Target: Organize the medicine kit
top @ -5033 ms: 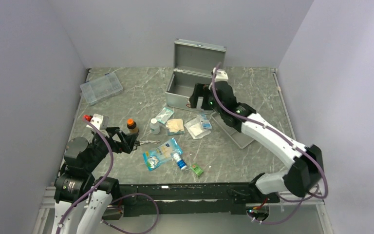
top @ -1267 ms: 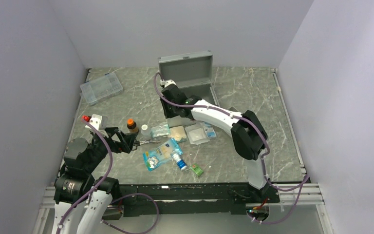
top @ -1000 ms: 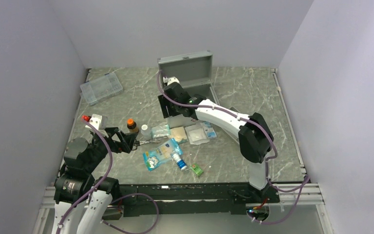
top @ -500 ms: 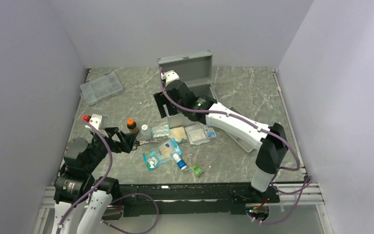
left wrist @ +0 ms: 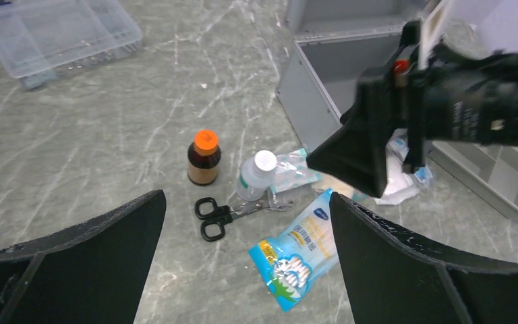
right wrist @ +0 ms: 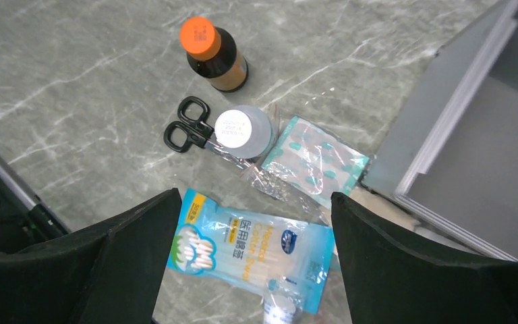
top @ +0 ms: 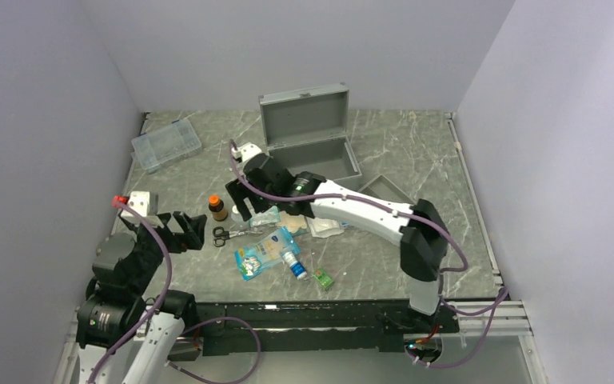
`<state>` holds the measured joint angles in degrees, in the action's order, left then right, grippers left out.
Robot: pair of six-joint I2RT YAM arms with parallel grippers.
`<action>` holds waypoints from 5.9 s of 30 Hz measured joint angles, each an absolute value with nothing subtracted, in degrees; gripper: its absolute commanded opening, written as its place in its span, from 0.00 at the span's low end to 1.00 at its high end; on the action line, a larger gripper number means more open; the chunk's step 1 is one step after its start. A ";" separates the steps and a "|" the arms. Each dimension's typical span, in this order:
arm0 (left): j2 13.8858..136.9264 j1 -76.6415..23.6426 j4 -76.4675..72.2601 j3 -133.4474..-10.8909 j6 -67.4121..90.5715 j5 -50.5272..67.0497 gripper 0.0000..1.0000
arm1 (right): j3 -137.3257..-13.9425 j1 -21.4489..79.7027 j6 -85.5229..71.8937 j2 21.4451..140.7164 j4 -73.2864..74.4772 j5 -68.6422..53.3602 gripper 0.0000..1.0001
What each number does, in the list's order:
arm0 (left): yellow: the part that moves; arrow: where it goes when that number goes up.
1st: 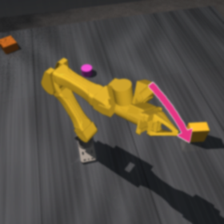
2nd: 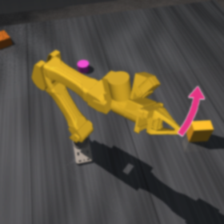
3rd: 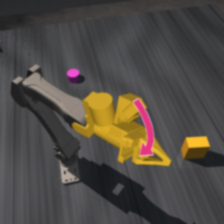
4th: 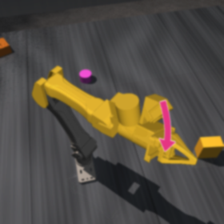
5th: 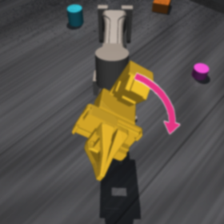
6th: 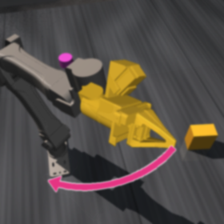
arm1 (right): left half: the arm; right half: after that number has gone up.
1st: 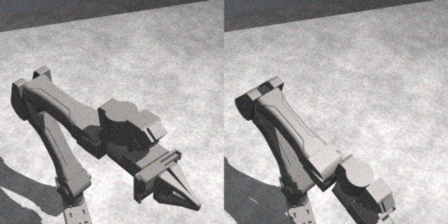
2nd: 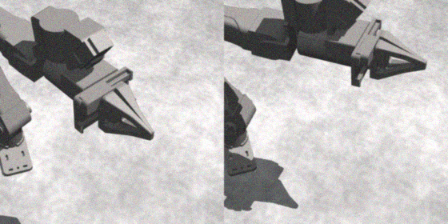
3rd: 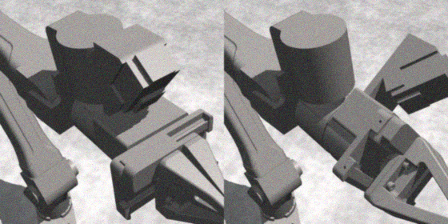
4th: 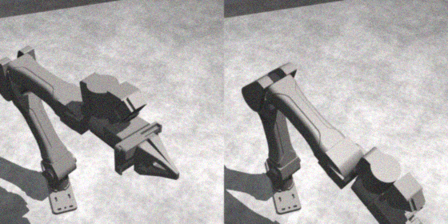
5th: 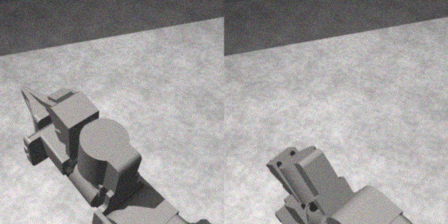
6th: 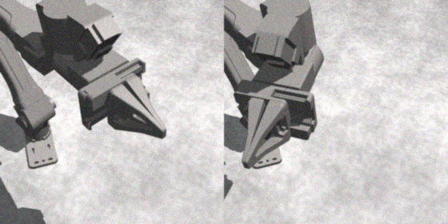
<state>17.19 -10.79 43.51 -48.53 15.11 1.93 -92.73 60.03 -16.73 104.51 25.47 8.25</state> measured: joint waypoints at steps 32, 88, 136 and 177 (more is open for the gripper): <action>8.01 -10.79 44.49 -45.21 16.01 -5.93 0.99 | -104.95 62.35 -19.09 125.32 26.52 10.70 0.37; 31.66 -10.79 43.83 -49.82 17.30 -1.72 0.99 | -87.79 37.01 -21.76 87.02 26.44 3.70 0.00; 27.99 -10.79 40.12 -43.59 17.93 4.23 0.99 | -87.13 26.68 -45.21 118.93 14.63 -26.35 0.23; 48.66 -10.52 43.70 -50.22 25.67 0.01 0.99 | -94.78 27.68 -30.37 104.18 32.23 0.03 0.73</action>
<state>48.66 -10.52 43.70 -50.22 25.67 0.01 -94.78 27.68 -30.37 104.18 32.23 0.03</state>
